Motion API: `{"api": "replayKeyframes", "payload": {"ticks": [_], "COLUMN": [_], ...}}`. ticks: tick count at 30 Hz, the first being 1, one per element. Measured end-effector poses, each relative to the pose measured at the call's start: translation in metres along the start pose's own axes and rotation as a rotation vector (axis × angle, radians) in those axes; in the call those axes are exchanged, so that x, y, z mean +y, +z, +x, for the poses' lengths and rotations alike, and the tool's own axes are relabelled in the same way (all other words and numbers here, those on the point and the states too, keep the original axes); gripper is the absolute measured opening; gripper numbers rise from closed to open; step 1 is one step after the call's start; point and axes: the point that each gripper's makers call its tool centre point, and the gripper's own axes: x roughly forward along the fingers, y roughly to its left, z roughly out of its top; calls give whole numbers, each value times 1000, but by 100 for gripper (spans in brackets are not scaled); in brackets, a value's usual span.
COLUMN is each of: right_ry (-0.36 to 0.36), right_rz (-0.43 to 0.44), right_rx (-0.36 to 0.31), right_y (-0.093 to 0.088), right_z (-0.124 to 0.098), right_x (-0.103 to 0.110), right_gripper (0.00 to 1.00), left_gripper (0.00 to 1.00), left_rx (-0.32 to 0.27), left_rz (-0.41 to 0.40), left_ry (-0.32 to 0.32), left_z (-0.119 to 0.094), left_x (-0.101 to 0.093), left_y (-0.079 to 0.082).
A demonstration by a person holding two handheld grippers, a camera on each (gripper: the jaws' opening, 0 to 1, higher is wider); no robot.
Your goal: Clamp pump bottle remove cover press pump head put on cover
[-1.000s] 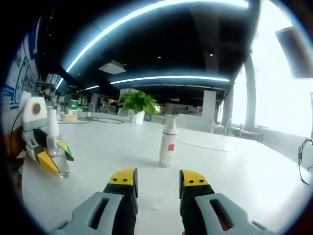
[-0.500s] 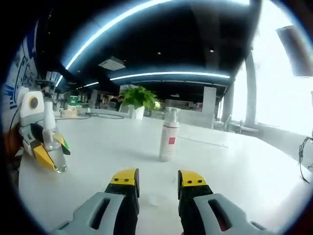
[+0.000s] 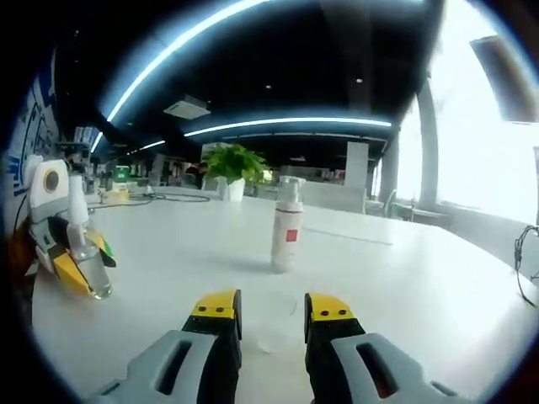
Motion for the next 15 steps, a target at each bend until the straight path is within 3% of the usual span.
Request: {"api": "replayKeyframes", "payload": {"ticks": [15], "right_ry": [-6], "right_rz": [-2], "right_rx": [8], "right_y": [-2], "right_z": [0], "right_x": [-2], "right_gripper": [13], "left_gripper": [15], "left_rx": [0], "left_rz": [1], "left_ry": [0], "left_z": [0], "left_x": [1], "left_y": [-1]}}
